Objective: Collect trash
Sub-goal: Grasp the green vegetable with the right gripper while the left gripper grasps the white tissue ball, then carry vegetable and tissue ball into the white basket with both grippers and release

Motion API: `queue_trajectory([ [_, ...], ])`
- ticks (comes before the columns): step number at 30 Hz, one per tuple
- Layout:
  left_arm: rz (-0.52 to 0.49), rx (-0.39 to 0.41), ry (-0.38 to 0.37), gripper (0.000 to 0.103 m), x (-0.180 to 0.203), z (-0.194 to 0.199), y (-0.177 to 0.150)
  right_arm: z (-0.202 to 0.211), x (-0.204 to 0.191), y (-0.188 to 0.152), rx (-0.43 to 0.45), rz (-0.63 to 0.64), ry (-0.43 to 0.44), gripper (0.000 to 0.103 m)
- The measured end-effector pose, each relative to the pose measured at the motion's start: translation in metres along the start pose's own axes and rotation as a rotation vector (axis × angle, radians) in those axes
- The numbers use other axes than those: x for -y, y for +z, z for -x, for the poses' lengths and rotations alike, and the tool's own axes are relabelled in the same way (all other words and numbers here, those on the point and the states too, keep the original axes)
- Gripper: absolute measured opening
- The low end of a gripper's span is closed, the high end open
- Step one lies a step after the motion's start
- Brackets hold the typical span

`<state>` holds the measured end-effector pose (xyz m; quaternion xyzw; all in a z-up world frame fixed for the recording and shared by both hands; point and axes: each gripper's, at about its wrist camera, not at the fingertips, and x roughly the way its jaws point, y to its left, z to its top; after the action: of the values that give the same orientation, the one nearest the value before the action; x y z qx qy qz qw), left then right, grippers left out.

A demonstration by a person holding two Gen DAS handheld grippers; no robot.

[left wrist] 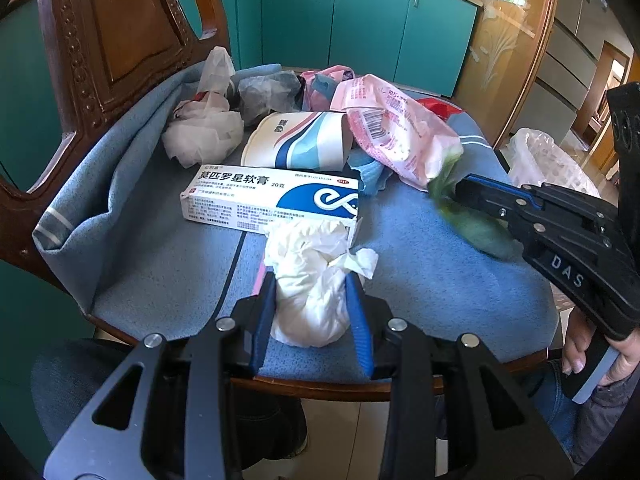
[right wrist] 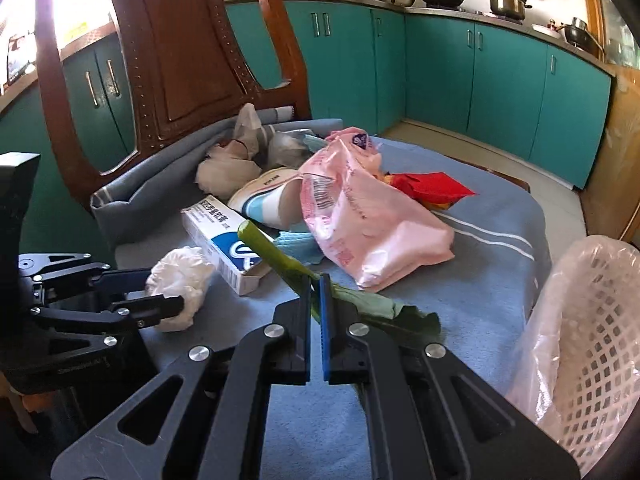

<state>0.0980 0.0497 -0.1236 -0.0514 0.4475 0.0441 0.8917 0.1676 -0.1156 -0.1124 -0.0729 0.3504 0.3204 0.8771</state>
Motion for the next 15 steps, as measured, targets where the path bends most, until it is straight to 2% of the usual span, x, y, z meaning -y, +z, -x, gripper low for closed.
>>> queue_trajectory([
  [2,-0.002,0.0,0.002,0.037,0.001,-0.001,-0.001,-0.002,0.009,-0.001,-0.015,-0.033,-0.034,0.008],
  [4,-0.004,-0.001,0.005,0.037,0.001,-0.001,-0.001,-0.007,0.015,-0.003,-0.032,-0.063,-0.062,0.021],
  [6,-0.006,-0.001,0.005,0.038,0.001,-0.002,-0.001,-0.01,0.019,-0.005,-0.044,-0.069,-0.094,0.05],
  [11,-0.003,-0.001,0.002,0.039,0.001,-0.002,-0.002,-0.023,0.017,-0.011,-0.099,-0.049,-0.1,0.052],
  [15,0.006,-0.004,-0.002,0.042,-0.001,-0.003,-0.003,-0.026,0.011,-0.013,-0.116,-0.029,-0.067,0.057],
])
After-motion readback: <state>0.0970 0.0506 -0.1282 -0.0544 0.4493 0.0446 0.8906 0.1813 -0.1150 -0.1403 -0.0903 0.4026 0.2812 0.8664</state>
